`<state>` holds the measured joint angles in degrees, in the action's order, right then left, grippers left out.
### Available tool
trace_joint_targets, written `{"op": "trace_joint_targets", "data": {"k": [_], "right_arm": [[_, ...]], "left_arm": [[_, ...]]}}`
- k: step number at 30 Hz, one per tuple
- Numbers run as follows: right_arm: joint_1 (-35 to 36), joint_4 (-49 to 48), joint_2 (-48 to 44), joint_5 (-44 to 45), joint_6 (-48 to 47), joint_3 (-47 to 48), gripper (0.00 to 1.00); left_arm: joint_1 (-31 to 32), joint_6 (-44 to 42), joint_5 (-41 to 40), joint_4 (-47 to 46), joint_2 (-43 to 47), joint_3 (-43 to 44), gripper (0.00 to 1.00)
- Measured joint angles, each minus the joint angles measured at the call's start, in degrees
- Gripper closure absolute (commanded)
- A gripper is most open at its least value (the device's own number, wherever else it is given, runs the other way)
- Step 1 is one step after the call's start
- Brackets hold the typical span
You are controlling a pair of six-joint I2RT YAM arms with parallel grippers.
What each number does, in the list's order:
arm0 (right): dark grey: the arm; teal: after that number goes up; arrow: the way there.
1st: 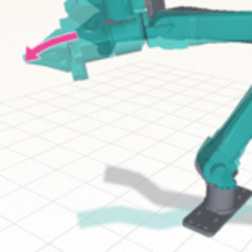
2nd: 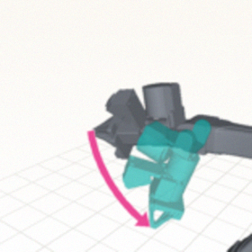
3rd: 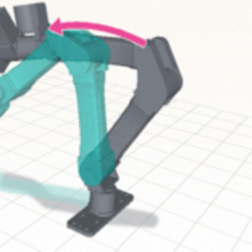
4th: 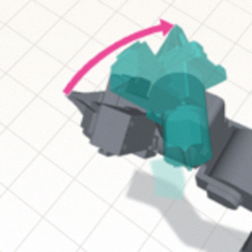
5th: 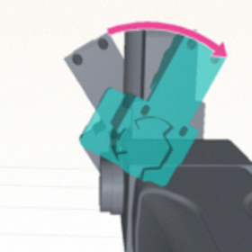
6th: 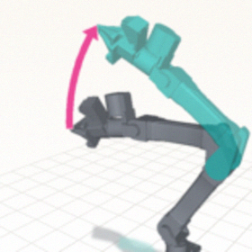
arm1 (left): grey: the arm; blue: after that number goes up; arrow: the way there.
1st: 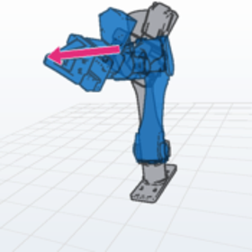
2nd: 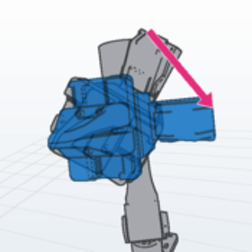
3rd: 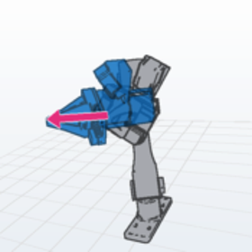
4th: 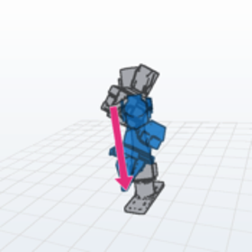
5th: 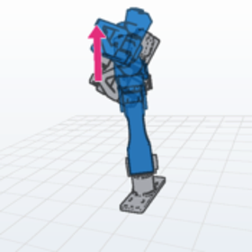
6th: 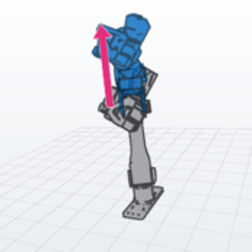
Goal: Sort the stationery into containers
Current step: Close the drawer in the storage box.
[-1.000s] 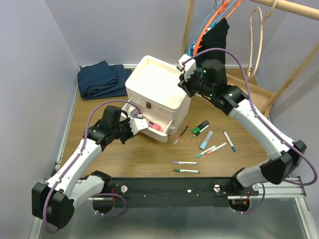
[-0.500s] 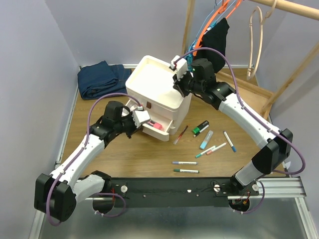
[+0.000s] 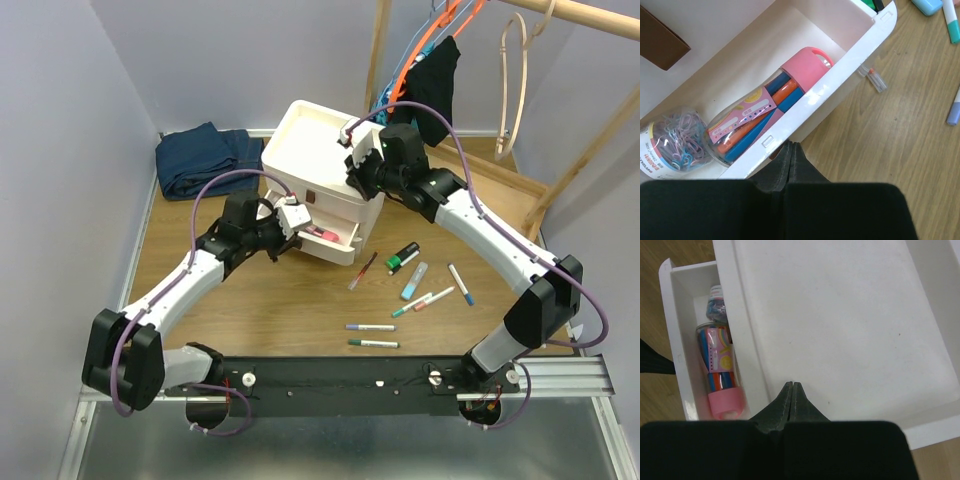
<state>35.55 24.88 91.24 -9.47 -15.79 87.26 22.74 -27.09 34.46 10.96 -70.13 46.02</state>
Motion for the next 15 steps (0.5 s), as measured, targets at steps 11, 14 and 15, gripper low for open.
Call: {"op": "trace_joint_targets", "data": {"k": [11,14,15], "right_arm": [[0.2,-5.0,-0.7,-1.2,1.1,-3.2,0.99],[0.2,-5.9,-0.9,-1.2,1.3,-3.9,0.99],[0.2,-6.2,-0.9,-1.3,1.3,-4.1,0.99]], "left_arm": [[0.0,4.0,-2.7,-5.3,-1.8,3.5,1.00],[0.2,4.5,-3.0,-8.5,-2.9,3.8,1.00],[0.2,4.5,-3.0,-9.1,-3.3,3.8,1.00]]}}
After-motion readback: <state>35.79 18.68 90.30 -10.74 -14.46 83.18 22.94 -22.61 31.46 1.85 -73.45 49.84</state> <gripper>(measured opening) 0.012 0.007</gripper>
